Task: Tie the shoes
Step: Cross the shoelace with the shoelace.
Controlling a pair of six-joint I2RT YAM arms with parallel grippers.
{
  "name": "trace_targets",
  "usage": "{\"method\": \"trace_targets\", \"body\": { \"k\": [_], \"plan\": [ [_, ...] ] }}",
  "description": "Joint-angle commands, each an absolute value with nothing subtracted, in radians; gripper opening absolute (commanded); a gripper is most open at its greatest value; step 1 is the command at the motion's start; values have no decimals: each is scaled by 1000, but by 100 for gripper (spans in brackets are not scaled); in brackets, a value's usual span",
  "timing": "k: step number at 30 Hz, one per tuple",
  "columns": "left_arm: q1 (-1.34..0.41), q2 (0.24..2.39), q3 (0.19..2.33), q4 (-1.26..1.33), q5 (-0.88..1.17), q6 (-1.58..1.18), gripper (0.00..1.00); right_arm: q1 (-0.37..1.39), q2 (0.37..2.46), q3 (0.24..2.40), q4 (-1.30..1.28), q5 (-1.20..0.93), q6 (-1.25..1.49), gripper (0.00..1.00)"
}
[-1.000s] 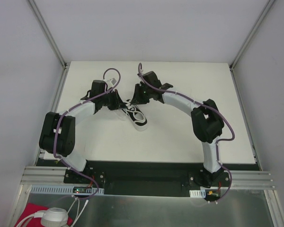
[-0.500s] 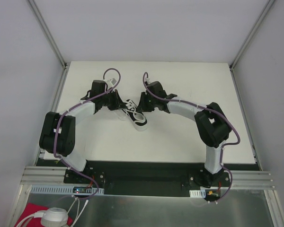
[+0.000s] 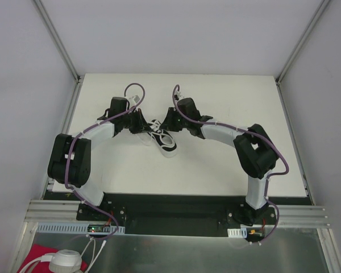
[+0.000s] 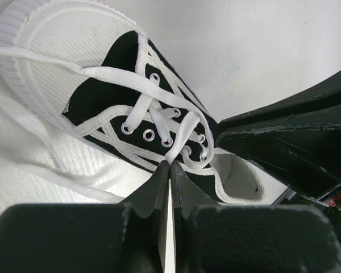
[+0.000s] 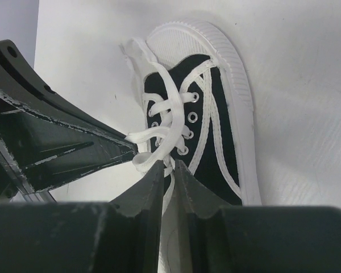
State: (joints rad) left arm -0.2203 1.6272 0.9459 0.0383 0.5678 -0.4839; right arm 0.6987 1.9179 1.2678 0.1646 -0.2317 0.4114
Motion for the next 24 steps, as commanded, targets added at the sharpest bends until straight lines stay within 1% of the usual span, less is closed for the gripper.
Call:
{"method": "trace_targets", "body": {
  "k": [1,24],
  "plan": [
    [-207,1618,976,26,572,-485,0,713,1902,1293,201,-227,423,16],
    [-204,1601,992,12,577,-482,0,727,1950,1348,167,-239,406,14]
  ]
}}
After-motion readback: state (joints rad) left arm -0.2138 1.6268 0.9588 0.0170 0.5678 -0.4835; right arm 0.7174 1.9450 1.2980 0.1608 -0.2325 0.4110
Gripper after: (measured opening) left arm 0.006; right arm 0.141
